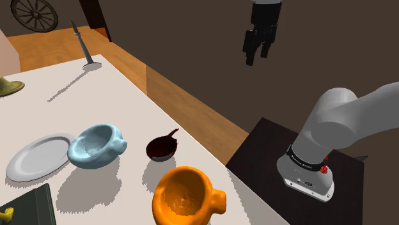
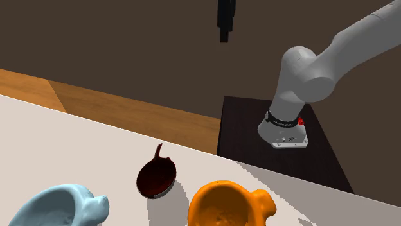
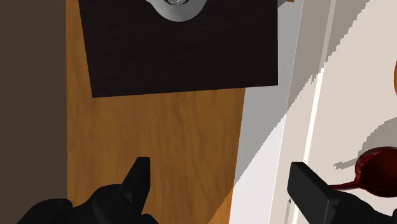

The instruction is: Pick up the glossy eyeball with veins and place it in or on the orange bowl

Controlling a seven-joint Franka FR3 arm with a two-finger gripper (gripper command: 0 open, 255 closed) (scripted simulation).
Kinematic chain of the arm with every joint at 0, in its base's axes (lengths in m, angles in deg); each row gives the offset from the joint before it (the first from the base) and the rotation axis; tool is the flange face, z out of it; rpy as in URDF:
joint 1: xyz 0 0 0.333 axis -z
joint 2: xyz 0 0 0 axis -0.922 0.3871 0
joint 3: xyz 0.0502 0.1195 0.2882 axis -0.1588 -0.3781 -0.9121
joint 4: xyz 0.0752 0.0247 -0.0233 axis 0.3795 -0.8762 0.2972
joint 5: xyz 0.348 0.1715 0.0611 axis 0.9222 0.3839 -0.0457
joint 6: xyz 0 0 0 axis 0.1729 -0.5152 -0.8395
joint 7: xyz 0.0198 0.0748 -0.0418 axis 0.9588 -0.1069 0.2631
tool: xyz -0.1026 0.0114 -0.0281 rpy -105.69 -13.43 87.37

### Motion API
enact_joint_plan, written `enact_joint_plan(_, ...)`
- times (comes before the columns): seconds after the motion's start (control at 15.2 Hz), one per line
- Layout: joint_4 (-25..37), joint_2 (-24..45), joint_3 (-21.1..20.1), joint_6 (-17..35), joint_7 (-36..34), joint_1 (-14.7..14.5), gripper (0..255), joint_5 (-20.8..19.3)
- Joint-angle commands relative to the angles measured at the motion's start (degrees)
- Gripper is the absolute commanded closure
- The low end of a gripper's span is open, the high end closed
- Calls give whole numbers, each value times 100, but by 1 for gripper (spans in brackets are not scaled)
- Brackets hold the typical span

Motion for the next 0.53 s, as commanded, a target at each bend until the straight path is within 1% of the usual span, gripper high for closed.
enact_joint_plan(0.0,0,0,0,0,0,0,0,0)
enact_joint_plan(0.46,-752,420,-207,1298,-231,-236,0,802)
